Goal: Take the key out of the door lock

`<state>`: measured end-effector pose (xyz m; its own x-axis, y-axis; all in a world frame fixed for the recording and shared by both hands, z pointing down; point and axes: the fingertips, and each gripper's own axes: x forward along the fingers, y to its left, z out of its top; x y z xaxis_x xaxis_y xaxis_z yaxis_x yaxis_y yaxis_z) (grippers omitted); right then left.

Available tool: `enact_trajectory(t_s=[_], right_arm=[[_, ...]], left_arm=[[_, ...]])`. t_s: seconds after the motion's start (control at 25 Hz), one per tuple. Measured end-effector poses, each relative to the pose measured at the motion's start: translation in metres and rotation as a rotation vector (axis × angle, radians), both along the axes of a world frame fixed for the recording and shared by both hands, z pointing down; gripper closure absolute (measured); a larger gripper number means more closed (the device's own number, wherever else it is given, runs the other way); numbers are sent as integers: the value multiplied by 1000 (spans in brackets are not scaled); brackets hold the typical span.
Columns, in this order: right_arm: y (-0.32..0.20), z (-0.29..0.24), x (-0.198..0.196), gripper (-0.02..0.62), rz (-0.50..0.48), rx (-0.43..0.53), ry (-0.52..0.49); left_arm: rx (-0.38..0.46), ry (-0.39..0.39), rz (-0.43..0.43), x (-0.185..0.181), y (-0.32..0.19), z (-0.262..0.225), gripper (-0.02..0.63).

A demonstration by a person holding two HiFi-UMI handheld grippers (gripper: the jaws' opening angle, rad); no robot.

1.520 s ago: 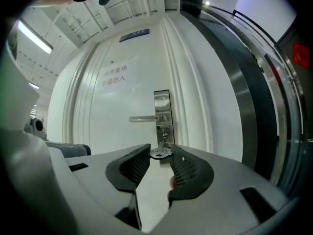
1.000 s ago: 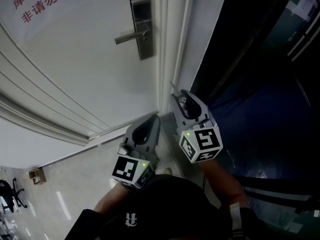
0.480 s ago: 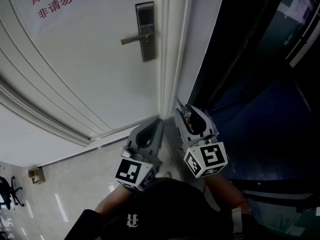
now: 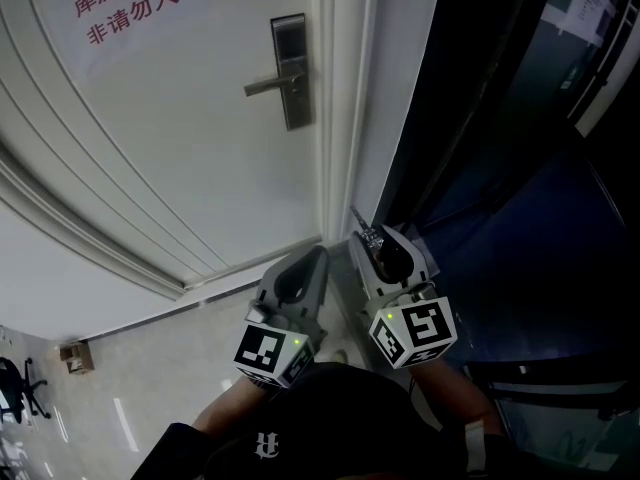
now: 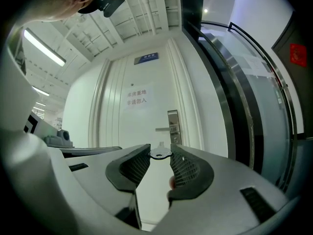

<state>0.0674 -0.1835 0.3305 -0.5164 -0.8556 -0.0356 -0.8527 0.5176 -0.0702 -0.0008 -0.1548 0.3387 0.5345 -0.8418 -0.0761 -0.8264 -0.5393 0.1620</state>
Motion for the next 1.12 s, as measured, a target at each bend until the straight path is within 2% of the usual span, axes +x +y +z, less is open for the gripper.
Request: enact_trajectory(t_s=[0.36, 1.12], right_arm=[[16, -4, -4, 463, -11, 10, 19], [7, -7, -3, 463, -14, 11, 4]], left_arm=[[0, 16, -4, 0, 8, -1, 598], [5, 8, -19, -3, 0, -2, 598]])
